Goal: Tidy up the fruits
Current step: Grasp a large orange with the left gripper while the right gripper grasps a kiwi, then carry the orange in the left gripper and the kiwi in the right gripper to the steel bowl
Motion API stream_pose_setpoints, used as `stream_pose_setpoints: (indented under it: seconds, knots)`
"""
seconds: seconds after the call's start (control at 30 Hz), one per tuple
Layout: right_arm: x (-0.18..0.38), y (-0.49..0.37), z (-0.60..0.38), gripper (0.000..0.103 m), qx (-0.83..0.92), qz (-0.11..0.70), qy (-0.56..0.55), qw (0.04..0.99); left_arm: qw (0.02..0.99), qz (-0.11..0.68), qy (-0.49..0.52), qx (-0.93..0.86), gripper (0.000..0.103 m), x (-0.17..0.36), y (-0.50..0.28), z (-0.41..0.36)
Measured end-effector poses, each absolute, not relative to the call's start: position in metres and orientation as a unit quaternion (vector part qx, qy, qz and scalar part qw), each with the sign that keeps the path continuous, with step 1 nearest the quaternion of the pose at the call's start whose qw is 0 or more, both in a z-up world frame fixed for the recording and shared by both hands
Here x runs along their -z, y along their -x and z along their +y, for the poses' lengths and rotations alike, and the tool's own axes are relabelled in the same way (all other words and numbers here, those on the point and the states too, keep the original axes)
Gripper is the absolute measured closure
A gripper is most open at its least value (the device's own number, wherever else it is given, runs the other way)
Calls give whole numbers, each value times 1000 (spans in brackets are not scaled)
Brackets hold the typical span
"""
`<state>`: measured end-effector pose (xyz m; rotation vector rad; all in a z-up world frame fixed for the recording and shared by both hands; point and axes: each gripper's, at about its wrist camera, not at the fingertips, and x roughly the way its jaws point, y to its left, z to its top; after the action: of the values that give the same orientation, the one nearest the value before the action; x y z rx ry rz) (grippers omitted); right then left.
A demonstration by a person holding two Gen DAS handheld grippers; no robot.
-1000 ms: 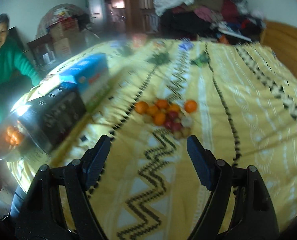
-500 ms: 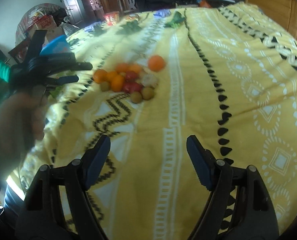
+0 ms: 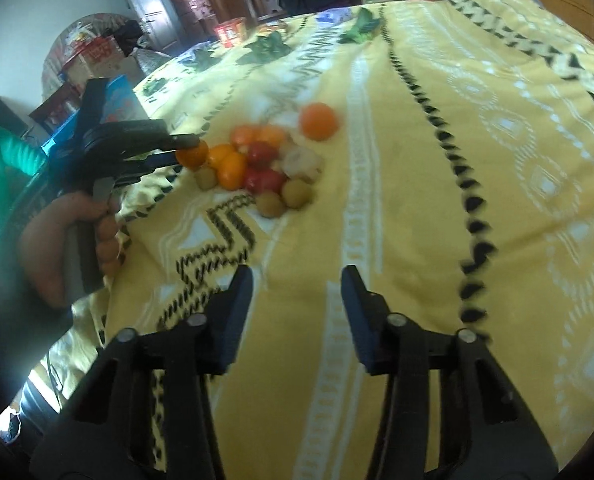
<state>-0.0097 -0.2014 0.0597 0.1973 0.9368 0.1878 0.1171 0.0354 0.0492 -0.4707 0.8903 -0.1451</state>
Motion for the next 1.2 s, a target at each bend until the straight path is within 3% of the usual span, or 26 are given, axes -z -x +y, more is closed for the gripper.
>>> stream_pose_setpoints:
  seconds: [0.07, 0.17, 0.3, 0.5, 0.73, 0.77, 0.8, 0.87, 0.97, 1.1, 1.2]
  knots:
    - [-57, -3, -199, 59, -98, 448, -92, 884, 880, 414, 218, 75, 64, -59, -100, 36]
    - [-50, -27, -193, 68, -115, 456, -96, 877, 884, 403, 223, 82, 64, -68, -77, 39]
    - [-45, -43, -185, 68, -143, 469, -135, 861, 880, 403, 236, 84, 64, -68, -61, 40]
    - [-20, -60, -177, 68, -91, 509, -128, 846, 881, 406, 225, 90, 64, -65, -57, 35]
    - [-12, -69, -167, 69, -79, 501, -102, 856, 890, 400, 198, 97, 65, -69, -52, 25]
    - [-12, -68, -167, 70, -76, 498, -100, 858, 891, 400, 189, 98, 65, -69, -51, 24]
    - [-13, -65, -169, 80, -76, 496, -101, 859, 891, 402, 185, 99, 65, -67, -51, 23]
    - [-16, -60, -172, 79, -79, 489, -109, 862, 887, 413, 177, 110, 64, -59, -54, 20]
    - [-23, -47, -175, 79, -94, 475, -118, 867, 886, 423, 159, 104, 40, -51, -56, 14]
    - [-21, -33, -174, 79, -107, 471, -118, 868, 907, 394, 133, 73, 19, -48, -58, 9]
    - [-17, -32, -175, 79, -109, 473, -125, 865, 898, 415, 113, 89, 18, -38, -73, -1]
